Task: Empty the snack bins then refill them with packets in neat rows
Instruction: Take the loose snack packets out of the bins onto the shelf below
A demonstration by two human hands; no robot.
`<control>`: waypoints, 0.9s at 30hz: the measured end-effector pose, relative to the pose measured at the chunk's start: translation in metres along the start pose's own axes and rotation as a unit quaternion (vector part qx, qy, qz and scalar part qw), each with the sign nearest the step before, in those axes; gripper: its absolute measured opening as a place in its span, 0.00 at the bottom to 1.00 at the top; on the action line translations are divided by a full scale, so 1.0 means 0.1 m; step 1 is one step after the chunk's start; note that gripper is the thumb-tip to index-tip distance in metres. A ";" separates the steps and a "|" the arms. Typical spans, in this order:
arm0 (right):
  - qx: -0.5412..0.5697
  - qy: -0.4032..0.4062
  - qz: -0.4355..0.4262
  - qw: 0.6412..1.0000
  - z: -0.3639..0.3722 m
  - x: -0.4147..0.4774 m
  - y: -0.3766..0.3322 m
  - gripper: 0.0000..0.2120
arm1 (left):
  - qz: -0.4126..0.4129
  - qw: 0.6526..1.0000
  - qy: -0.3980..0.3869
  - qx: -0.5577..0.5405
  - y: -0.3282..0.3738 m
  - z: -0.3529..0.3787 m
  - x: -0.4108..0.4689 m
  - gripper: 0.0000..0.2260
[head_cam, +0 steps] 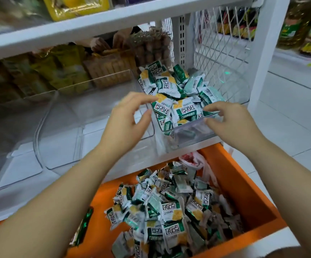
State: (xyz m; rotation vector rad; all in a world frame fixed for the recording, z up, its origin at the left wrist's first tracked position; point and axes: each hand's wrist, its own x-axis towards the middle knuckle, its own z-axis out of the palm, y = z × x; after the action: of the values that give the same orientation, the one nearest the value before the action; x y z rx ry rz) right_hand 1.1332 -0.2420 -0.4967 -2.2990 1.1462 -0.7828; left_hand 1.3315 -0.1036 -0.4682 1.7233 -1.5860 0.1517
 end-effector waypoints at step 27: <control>-0.176 -0.170 -0.182 0.952 0.63 1.12 -0.55 0.31 | -0.129 0.967 -0.019 -0.220 -0.39 0.27 0.23 0.08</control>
State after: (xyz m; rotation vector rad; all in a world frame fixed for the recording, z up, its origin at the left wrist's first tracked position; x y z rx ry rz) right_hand 1.2608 -0.2948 -0.4776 -2.8525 0.7623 -0.2861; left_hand 1.3603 -0.1407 -0.4914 1.5617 -1.2859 -0.3411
